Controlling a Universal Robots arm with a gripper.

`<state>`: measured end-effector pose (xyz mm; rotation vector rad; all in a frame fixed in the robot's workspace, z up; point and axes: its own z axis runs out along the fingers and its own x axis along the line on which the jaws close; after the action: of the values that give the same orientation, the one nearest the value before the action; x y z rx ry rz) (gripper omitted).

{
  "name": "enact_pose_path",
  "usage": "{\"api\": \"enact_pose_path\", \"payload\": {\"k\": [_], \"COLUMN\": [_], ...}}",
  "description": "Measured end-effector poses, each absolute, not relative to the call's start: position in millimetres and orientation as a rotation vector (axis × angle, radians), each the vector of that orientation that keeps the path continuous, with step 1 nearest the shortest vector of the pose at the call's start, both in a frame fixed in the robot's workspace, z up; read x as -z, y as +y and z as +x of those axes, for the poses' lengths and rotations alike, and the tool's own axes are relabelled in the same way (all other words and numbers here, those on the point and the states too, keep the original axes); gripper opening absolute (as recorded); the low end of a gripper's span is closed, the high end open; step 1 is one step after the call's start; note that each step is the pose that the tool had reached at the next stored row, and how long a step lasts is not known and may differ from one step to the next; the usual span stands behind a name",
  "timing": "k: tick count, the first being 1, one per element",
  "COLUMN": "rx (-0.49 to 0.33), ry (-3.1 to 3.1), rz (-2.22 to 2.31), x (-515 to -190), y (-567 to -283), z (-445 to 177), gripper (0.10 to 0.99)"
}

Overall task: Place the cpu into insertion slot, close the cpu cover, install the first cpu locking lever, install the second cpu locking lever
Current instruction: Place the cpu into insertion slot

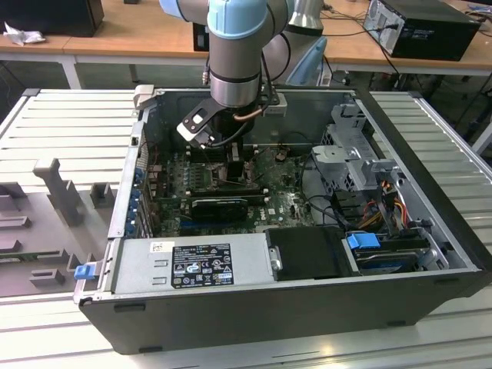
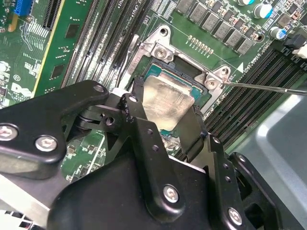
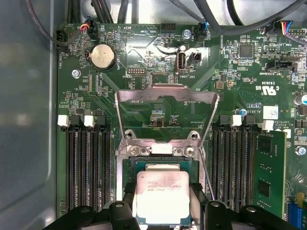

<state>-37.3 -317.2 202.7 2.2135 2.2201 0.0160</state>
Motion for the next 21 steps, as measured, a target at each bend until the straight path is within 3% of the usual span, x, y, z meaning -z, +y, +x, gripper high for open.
{"api": "enact_pose_path", "payload": {"k": [2,3,9,11,12,14,15,21], "rx": [-0.016,-0.016,-0.017,-0.017,-0.017,-0.017,-0.017,-0.017], "ry": [2.22,2.22,2.221,2.221,2.221,2.221,2.221,2.221], "rz": [2.213,2.213,2.214,2.214,2.214,2.214,2.214,2.214], "x": [-202.8,-202.8,-207.1,-210.3,-211.7,-213.4,-214.1,-218.4], "y": [-317.2,-317.2,-317.1,-317.1,-317.1,-317.1,-317.1,-317.1], "z": [-37.3,-37.3,-37.3,-37.3,-37.3,-37.3,-37.3,-37.3], "gripper": [0.537,0.604,0.604,0.459,0.337,0.216,0.106,0.106]}}
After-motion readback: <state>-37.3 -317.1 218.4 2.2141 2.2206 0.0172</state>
